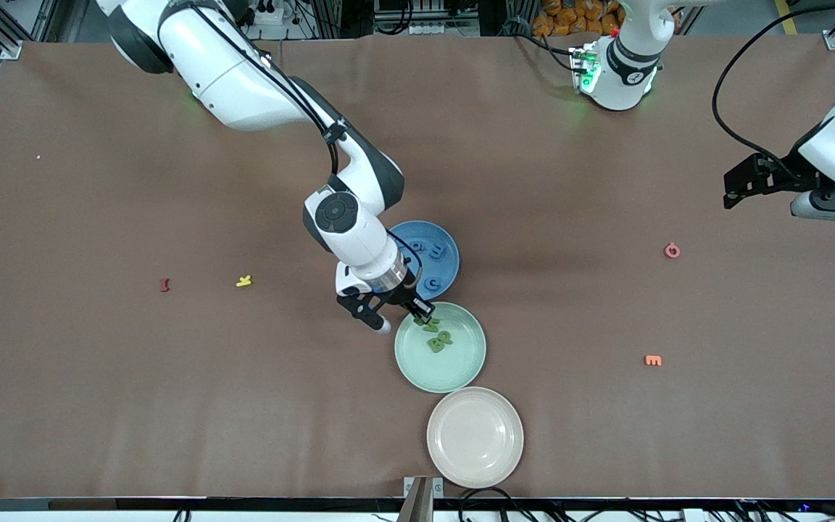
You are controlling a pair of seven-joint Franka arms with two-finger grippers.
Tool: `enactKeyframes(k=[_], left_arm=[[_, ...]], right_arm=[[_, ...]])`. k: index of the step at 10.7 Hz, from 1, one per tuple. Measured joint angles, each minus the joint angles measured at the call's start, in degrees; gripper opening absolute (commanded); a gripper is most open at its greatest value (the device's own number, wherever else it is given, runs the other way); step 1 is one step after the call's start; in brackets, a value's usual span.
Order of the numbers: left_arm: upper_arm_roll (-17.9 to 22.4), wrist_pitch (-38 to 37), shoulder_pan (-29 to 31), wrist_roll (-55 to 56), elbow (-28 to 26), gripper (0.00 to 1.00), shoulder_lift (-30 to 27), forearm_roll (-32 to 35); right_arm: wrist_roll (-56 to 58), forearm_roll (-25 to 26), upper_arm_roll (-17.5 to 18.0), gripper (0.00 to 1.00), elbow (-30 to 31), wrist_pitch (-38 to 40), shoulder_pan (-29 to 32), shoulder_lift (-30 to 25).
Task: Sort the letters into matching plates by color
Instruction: 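Release the n onto the green plate with the right gripper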
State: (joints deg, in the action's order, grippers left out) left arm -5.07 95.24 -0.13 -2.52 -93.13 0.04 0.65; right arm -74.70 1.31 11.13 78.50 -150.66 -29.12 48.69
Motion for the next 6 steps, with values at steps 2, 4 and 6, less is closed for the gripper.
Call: enactKeyframes(k=[2, 4, 6], left_arm=[[0.00, 0.00, 0.00, -0.02, 0.00, 1.00, 0.00, 0.00], [0.00, 0.00, 0.00, -0.04, 0.00, 1.00, 0.00, 0.00], [0.00, 0.00, 0.00, -0.05, 0.00, 1.00, 0.00, 0.00]], right_arm=[[-0.04, 0.00, -0.25, 1.00, -1.03, -3.70, 0.00, 1.38], [-0.04, 0.06, -0.41, 1.00, -1.26, -4.18, -0.01, 1.67], [-0.04, 0.08, -0.60, 1.00, -1.54, -4.18, -0.01, 1.66]])
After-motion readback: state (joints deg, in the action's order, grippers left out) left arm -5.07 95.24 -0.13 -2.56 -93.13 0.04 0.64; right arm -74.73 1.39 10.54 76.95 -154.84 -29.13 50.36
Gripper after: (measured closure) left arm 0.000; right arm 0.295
